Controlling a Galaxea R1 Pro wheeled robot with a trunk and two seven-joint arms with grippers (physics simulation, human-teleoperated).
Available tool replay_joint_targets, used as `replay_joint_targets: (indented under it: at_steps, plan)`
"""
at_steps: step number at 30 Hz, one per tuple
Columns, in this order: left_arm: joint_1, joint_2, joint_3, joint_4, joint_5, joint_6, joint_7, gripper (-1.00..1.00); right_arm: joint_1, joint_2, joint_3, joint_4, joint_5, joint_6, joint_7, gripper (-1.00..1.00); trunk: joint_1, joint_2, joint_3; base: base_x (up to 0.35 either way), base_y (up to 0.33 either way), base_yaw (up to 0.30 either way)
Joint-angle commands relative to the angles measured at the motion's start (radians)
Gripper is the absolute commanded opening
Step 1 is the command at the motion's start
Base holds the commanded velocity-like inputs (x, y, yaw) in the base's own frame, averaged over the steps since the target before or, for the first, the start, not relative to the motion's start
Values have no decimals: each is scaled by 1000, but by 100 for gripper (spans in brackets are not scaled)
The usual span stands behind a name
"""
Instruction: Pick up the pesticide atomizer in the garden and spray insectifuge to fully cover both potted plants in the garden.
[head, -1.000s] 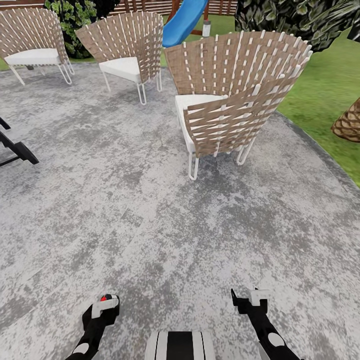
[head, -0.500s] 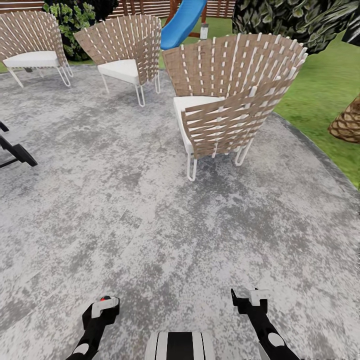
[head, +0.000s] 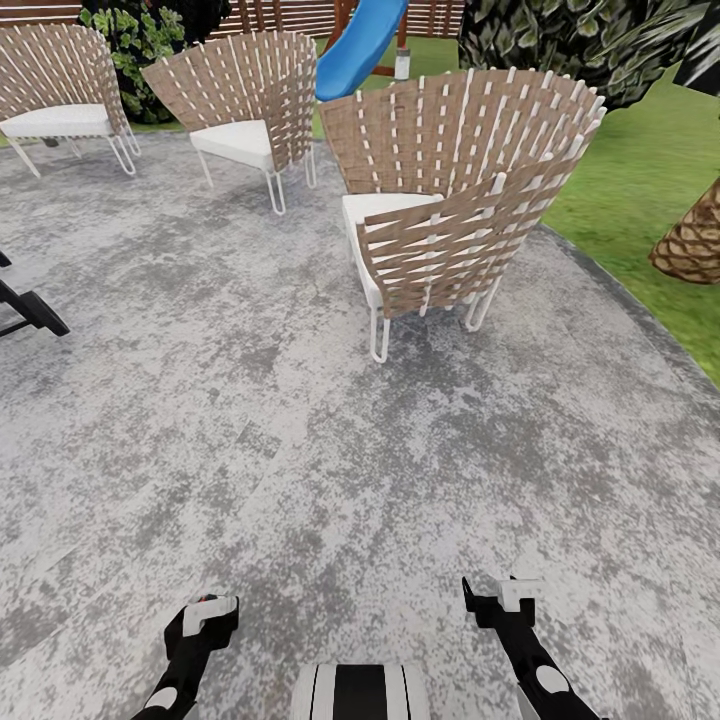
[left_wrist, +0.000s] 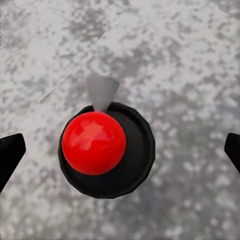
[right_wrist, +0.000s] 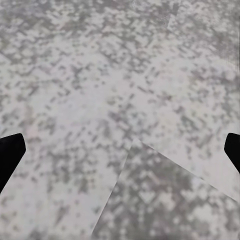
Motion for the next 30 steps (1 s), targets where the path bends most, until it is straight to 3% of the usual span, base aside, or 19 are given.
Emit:
replay_joint_targets:
  at_steps: [1,20,21,30]
  plan:
    - [-1,0,-2,0,6,-3,0,100,0,0,0,1,0,-3,0,100,0,0,-1,0,0,0]
    - [-1,0,-4,0,7,-3,0,100,0,0,0,1,0,-3,1,100,0,0,-1,0,0,0]
    - [0,0,-4,-1,8,-3,0,-100,0,0,0,1,0,-3,1,100,0,0,-1,0,0,0]
    - [0,2,-1,-2,8,-2,0,-100,0,0,0,1,0,-3,1,100,0,0,-1,0,0,0]
